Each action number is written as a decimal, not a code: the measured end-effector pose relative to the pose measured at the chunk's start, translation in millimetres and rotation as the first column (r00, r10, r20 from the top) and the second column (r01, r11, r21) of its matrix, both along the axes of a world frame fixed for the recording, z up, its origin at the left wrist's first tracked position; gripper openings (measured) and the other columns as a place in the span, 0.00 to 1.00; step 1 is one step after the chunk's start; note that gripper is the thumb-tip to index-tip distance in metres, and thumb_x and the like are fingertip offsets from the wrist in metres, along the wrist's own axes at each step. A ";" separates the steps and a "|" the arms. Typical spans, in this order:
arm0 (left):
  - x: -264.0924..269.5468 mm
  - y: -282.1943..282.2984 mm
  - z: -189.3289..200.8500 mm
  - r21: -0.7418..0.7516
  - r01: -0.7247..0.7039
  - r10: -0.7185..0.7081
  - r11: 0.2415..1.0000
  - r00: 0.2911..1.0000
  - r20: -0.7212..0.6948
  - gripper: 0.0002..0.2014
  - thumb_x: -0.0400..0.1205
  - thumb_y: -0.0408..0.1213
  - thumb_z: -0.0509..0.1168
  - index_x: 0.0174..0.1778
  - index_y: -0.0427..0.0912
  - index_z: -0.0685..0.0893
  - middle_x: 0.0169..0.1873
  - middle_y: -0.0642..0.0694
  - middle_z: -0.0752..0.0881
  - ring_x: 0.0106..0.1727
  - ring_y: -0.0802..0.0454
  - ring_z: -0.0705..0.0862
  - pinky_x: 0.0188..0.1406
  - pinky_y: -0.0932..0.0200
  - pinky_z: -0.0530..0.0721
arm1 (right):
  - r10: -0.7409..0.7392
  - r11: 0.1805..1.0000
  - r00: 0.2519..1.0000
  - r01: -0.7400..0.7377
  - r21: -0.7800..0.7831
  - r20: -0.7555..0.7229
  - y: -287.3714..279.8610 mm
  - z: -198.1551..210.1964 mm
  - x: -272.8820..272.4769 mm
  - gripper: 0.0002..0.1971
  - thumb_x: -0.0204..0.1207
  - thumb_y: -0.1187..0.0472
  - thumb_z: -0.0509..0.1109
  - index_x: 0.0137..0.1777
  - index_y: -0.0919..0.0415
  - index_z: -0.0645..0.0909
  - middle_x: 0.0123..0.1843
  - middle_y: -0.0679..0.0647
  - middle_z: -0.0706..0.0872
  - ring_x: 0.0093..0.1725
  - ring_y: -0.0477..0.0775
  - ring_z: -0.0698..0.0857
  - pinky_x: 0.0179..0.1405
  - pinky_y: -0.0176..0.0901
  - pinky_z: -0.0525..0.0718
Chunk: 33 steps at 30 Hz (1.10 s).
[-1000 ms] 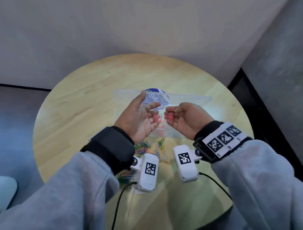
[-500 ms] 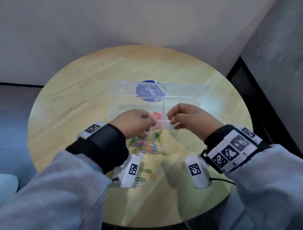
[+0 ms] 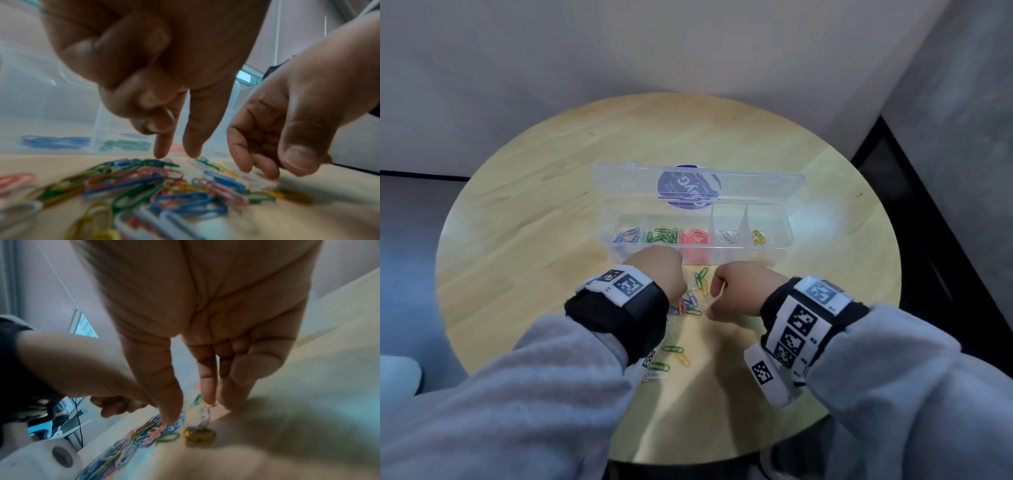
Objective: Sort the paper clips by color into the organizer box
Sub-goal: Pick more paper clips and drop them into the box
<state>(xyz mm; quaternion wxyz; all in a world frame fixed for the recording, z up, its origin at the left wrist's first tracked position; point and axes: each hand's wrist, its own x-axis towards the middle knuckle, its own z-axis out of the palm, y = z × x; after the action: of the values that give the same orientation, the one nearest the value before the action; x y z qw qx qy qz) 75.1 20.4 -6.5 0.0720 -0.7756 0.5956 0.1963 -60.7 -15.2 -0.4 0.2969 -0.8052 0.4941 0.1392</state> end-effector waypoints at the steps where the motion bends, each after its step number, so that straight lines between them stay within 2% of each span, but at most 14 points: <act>1: 0.0 -1.9 -2.0 0.000 0.001 -0.001 1.000 1.000 -0.002 0.09 0.79 0.35 0.60 0.52 0.41 0.81 0.51 0.42 0.85 0.45 0.45 0.78 0.40 0.57 0.72 | 0.019 1.000 1.000 -0.019 -0.018 -0.006 0.2 -1.5 1.3 0.13 0.70 0.56 0.74 0.52 0.60 0.83 0.41 0.50 0.80 0.40 0.51 0.78 0.40 0.41 0.77; 6: 4.2 -5.8 -6.4 -0.001 0.025 -0.025 1.000 0.999 0.026 0.09 0.78 0.32 0.62 0.51 0.42 0.83 0.50 0.43 0.86 0.45 0.46 0.80 0.39 0.57 0.73 | 0.119 0.993 0.992 -0.120 -0.005 -0.042 -1.9 -5.9 8.4 0.09 0.74 0.58 0.72 0.49 0.55 0.74 0.47 0.52 0.78 0.47 0.54 0.76 0.44 0.41 0.74; 8: 5.1 -4.1 -7.2 0.006 0.025 -0.025 1.000 0.999 0.029 0.08 0.77 0.32 0.63 0.50 0.43 0.84 0.50 0.44 0.86 0.46 0.47 0.80 0.40 0.58 0.73 | 0.146 0.989 0.988 -0.147 -0.014 -0.058 -1.0 -6.5 10.3 0.08 0.75 0.59 0.71 0.52 0.57 0.77 0.48 0.54 0.78 0.47 0.54 0.76 0.44 0.41 0.73; 10: 5.4 -2.7 -7.2 0.006 0.016 -0.016 1.000 1.000 0.020 0.08 0.76 0.34 0.64 0.49 0.44 0.84 0.49 0.45 0.86 0.45 0.47 0.80 0.39 0.59 0.72 | 0.160 0.987 0.983 -0.162 -0.015 -0.091 0.0 -7.8 11.8 0.12 0.76 0.61 0.68 0.58 0.63 0.81 0.51 0.57 0.82 0.47 0.55 0.78 0.43 0.40 0.73; 12: 4.7 -2.3 -6.0 -0.005 0.008 -0.008 1.000 1.000 0.012 0.08 0.76 0.37 0.64 0.49 0.43 0.84 0.47 0.44 0.85 0.44 0.46 0.80 0.37 0.59 0.72 | 0.165 0.986 0.980 -0.166 0.000 -0.112 -0.1 -9.4 13.5 0.14 0.75 0.63 0.67 0.59 0.65 0.82 0.52 0.59 0.85 0.46 0.56 0.79 0.42 0.40 0.75; 15: 0.5 -2.0 -2.5 -0.006 0.006 -0.006 1.000 0.999 0.031 0.06 0.77 0.39 0.64 0.46 0.41 0.80 0.43 0.44 0.81 0.42 0.46 0.78 0.38 0.58 0.73 | 0.179 0.984 0.972 -0.178 0.018 -0.152 0.0 -9.6 15.5 0.12 0.74 0.63 0.66 0.56 0.64 0.83 0.50 0.58 0.85 0.44 0.56 0.79 0.43 0.40 0.77; 18: -5.9 -4.8 -1.2 0.021 0.010 -0.012 1.000 0.997 0.078 0.05 0.79 0.39 0.64 0.43 0.42 0.80 0.39 0.45 0.79 0.40 0.46 0.78 0.37 0.58 0.73 | 0.165 0.986 0.980 -0.168 -0.015 -0.114 1.5 -10.8 14.4 0.07 0.72 0.64 0.67 0.48 0.61 0.84 0.49 0.58 0.88 0.42 0.56 0.80 0.40 0.41 0.77; 21: -13.3 -10.2 -2.9 0.021 -0.019 0.017 1.000 0.995 0.103 0.07 0.79 0.40 0.65 0.37 0.42 0.77 0.34 0.44 0.77 0.39 0.45 0.77 0.38 0.58 0.72 | 0.144 0.989 0.987 -0.146 -0.013 -0.067 4.6 -10.8 9.5 0.11 0.68 0.66 0.67 0.48 0.65 0.86 0.48 0.61 0.90 0.40 0.57 0.82 0.38 0.43 0.81; 25: -21.5 -15.2 -4.7 0.026 -0.122 0.118 0.992 0.986 0.121 0.14 0.77 0.41 0.68 0.29 0.41 0.74 0.28 0.46 0.74 0.37 0.43 0.78 0.39 0.56 0.76 | 0.139 0.990 0.989 -0.138 0.032 -0.048 1.1 -7.0 -4.3 0.04 0.68 0.64 0.69 0.41 0.61 0.83 0.40 0.58 0.85 0.38 0.56 0.81 0.38 0.43 0.81; 26: -22.7 -15.3 -4.8 0.026 -0.122 0.118 0.992 0.986 0.121 0.12 0.77 0.41 0.67 0.30 0.41 0.76 0.28 0.47 0.75 0.37 0.44 0.79 0.38 0.56 0.76 | 0.128 0.991 0.991 -0.127 0.039 -0.040 -2.0 -4.2 -9.2 0.03 0.69 0.62 0.70 0.40 0.60 0.84 0.39 0.57 0.84 0.37 0.55 0.81 0.38 0.44 0.82; 28: -23.1 -14.8 -4.2 0.016 -0.115 0.112 0.993 0.986 0.120 0.06 0.78 0.38 0.66 0.40 0.40 0.82 0.34 0.46 0.80 0.39 0.44 0.80 0.38 0.58 0.75 | 0.095 0.994 0.995 -0.095 0.044 0.002 -9.8 4.2 -21.4 0.06 0.70 0.61 0.71 0.41 0.63 0.86 0.38 0.56 0.84 0.36 0.54 0.81 0.40 0.46 0.85; 30: -22.6 -13.9 -3.7 0.005 -0.121 0.120 0.993 0.986 0.118 0.07 0.78 0.36 0.65 0.49 0.39 0.85 0.44 0.44 0.85 0.43 0.44 0.82 0.41 0.58 0.76 | 0.042 0.995 0.996 -0.049 0.082 0.080 -17.7 14.8 -34.9 0.06 0.72 0.61 0.71 0.42 0.65 0.86 0.38 0.57 0.86 0.36 0.54 0.83 0.46 0.47 0.87; 33: -23.2 -14.8 -4.5 0.040 -0.135 0.131 0.990 0.986 0.101 0.09 0.78 0.33 0.64 0.52 0.40 0.85 0.51 0.43 0.87 0.47 0.45 0.84 0.44 0.58 0.79 | -0.044 0.989 0.980 0.015 0.147 0.194 -24.5 28.2 -51.7 0.04 0.74 0.65 0.71 0.38 0.62 0.80 0.38 0.57 0.86 0.36 0.54 0.84 0.51 0.48 0.87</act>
<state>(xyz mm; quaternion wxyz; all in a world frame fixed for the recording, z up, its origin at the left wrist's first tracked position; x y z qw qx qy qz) 51.9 5.6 -11.0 0.1060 -0.8205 0.5334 0.1761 -112.5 -39.7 27.8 0.4042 -0.7839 0.4627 0.0901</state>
